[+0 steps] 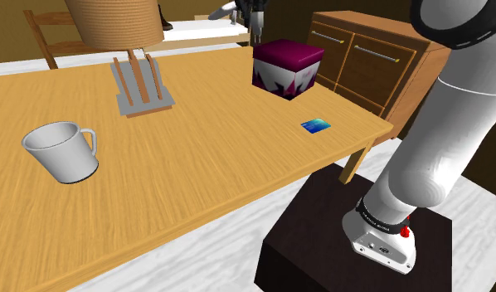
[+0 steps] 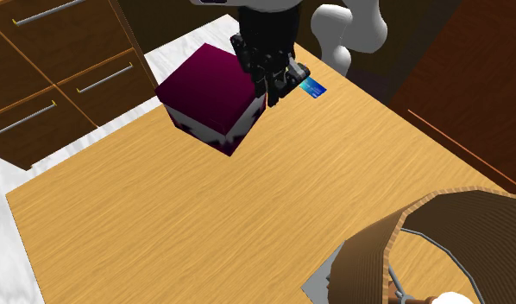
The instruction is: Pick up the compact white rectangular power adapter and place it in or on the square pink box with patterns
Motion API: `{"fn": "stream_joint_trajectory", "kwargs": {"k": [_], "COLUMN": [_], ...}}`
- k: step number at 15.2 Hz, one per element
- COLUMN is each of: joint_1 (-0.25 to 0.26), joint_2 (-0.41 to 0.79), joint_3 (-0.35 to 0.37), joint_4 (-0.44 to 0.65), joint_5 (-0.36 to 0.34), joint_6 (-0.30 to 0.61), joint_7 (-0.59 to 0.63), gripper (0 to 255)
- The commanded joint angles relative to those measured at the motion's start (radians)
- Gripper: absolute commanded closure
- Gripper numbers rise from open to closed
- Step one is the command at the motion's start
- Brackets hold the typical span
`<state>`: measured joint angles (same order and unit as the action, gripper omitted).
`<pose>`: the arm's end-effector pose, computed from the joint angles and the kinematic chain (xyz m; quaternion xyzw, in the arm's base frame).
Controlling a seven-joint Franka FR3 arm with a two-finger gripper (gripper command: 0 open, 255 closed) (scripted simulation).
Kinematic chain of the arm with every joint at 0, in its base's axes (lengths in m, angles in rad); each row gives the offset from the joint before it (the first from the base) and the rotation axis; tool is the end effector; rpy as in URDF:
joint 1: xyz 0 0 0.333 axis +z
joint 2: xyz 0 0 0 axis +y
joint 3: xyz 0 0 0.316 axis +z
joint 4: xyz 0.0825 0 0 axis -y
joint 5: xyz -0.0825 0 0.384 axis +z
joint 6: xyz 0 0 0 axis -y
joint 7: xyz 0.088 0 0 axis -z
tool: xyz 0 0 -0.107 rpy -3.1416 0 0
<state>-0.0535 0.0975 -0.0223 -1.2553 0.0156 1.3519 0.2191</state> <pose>0.5564 -0.0395 0.6960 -0.9894 0.1452 0.0009 0.0065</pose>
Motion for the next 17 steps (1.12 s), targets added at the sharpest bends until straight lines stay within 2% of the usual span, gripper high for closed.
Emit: {"fn": "stream_joint_trajectory", "kwargs": {"k": [1, 6, 11, 17], "joint_1": [0.0, -0.002, -0.073, -0.157], "joint_2": [0.018, 0.078, 0.014, -0.015], "joint_3": [0.0, -0.001, -0.05, -0.116], "joint_4": [0.054, 0.209, 0.137, 0.119], "joint_5": [0.001, 0.003, 0.006, 0.01], "joint_6": [-0.036, -0.131, -0.125, -0.138], "joint_7": [0.0, 0.0, -0.118, -0.267], "gripper": [255, 255, 255, 255]}}
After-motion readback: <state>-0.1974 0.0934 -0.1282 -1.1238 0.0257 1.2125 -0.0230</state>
